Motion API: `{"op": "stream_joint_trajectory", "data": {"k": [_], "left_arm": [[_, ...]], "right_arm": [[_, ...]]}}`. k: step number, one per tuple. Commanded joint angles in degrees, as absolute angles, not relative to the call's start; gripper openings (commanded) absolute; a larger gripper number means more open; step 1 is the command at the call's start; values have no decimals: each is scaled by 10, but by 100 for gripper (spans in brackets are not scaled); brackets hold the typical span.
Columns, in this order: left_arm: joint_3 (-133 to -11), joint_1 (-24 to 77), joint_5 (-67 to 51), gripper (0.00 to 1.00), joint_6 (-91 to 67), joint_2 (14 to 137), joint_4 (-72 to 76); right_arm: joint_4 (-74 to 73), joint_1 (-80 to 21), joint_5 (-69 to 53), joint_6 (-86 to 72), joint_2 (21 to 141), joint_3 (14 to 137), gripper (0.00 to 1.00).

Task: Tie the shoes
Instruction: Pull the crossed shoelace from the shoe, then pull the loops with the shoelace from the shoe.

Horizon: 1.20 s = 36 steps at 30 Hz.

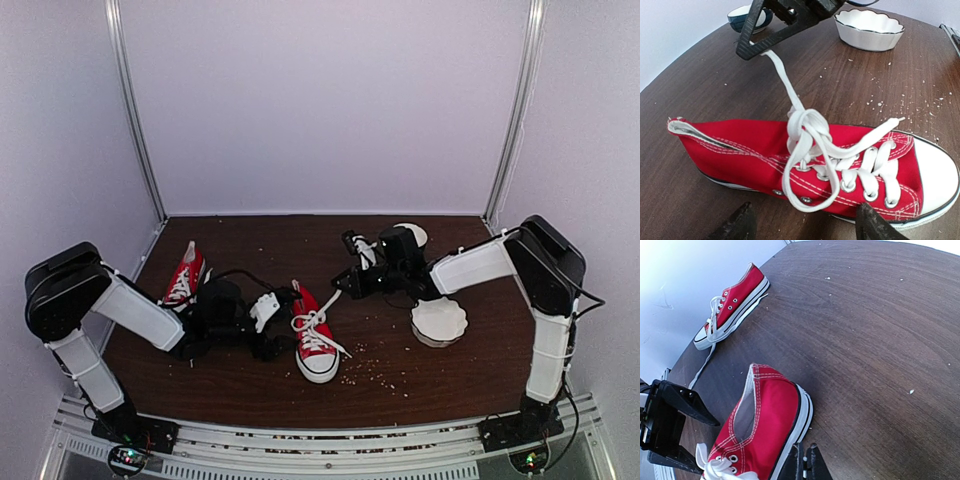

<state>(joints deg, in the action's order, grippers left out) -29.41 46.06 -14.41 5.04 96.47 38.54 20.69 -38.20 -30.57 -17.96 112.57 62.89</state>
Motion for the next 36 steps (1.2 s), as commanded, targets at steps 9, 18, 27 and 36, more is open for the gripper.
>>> {"op": "stream_joint_trajectory", "data": {"k": [9, 18, 27, 36], "left_arm": [[-314, 456, -148, 71, 57, 969, 408], [-325, 457, -150, 66, 67, 968, 411], [-333, 461, -155, 62, 78, 970, 400], [-337, 462, -150, 51, 84, 973, 399]], "right_arm": [[216, -382, -324, -187, 1146, 688, 0], [200, -392, -329, -188, 1176, 730, 13], [105, -380, -312, -112, 1099, 685, 49], [105, -389, -468, -90, 1098, 630, 48]]}}
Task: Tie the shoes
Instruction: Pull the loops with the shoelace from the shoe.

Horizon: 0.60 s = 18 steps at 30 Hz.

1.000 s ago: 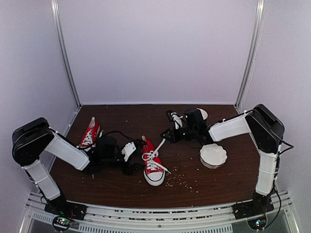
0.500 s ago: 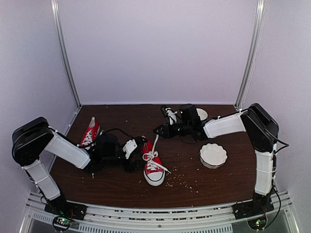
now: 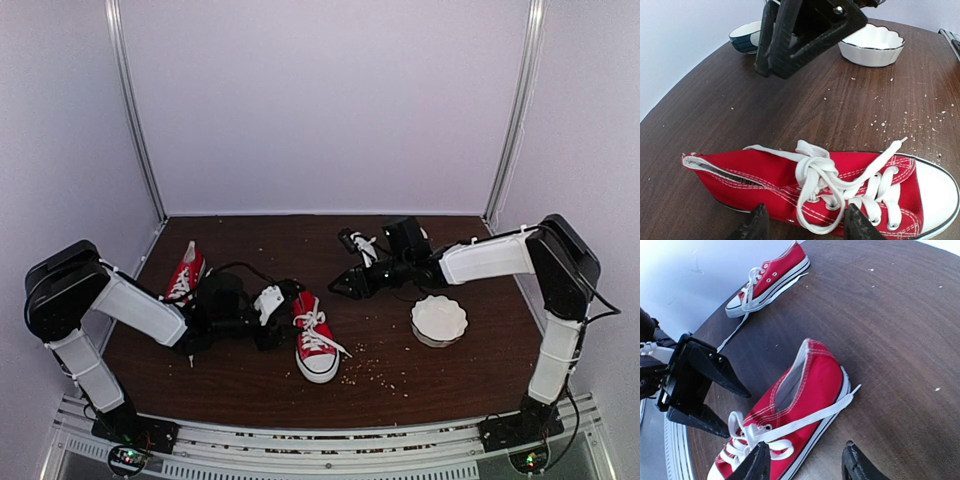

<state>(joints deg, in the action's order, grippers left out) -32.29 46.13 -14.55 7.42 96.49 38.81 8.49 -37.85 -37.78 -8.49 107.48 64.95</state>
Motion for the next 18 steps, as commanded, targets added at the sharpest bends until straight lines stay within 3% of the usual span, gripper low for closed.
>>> {"op": "stream_joint_trajectory", "data": {"k": [1, 11, 18], "left_arm": [[-339, 463, -151, 48, 84, 974, 398], [-334, 463, -158, 29, 83, 969, 397], [-331, 464, -166, 5, 78, 970, 401]], "right_arm": [[120, -395, -469, -102, 1109, 630, 48], [233, -405, -491, -200, 1175, 633, 46], [253, -405, -496, -219, 1178, 612, 36]]}}
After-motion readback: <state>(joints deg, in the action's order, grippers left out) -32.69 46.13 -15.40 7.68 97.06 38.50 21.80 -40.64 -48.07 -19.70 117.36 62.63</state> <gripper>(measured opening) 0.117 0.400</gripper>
